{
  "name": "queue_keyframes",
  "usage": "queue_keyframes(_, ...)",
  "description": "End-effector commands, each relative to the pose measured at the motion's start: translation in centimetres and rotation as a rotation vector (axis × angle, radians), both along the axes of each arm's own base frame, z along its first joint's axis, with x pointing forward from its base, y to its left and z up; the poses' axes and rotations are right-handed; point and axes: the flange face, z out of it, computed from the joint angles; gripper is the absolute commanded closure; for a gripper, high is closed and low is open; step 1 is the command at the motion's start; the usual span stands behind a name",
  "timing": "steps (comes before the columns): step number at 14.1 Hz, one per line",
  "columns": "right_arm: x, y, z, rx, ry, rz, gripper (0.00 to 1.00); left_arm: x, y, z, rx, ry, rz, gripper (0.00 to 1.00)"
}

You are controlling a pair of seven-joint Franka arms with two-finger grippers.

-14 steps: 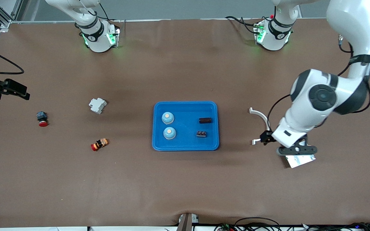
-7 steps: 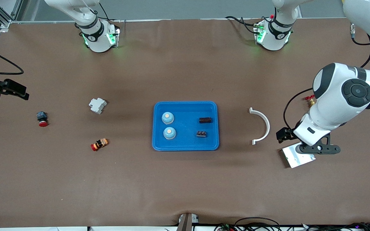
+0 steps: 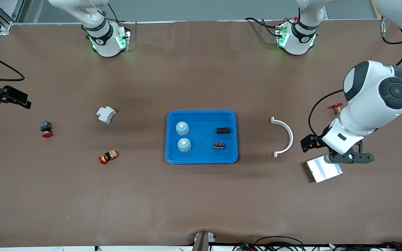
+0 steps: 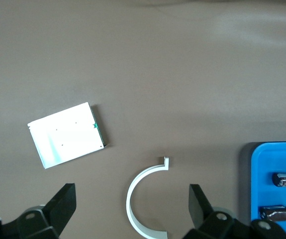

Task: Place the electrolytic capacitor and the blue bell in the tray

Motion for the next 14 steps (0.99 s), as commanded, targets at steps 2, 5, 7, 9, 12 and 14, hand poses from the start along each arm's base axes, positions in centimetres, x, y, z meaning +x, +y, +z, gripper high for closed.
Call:
queue_keyframes(2, -0.7, 0.6, 0.9, 0.008, -0.006, 0.001, 0.00, -1.2, 1.0, 2.2, 0.002, 0.016, 0.019, 0.00)
queue_keyframes(5, -1.3, 0.3, 1.2, 0.010, -0.008, 0.000, 0.00, -2.0, 0.6, 2.8, 0.036, 0.042, 0.009, 0.00)
queue_keyframes(7, -1.3, 0.3, 0.7, 0.010, -0.002, 0.000, 0.00, -2.9, 1.0, 4.8, 0.050, 0.044, 0.026, 0.00)
queue_keyframes(9, -1.4, 0.5, 0.9, 0.008, -0.005, 0.005, 0.00, -3.9, 2.3, 7.1, 0.016, 0.046, -0.032, 0.00)
queue_keyframes(12, -1.2, 0.4, 0.6, 0.004, -0.004, -0.003, 0.00, -5.1, 3.5, 9.2, 0.034, 0.050, -0.055, 0.00)
queue_keyframes(14, -1.1, 0.4, 0.6, 0.005, -0.008, -0.003, 0.00, -5.6, 3.2, 9.5, 0.038, 0.073, -0.060, 0.00)
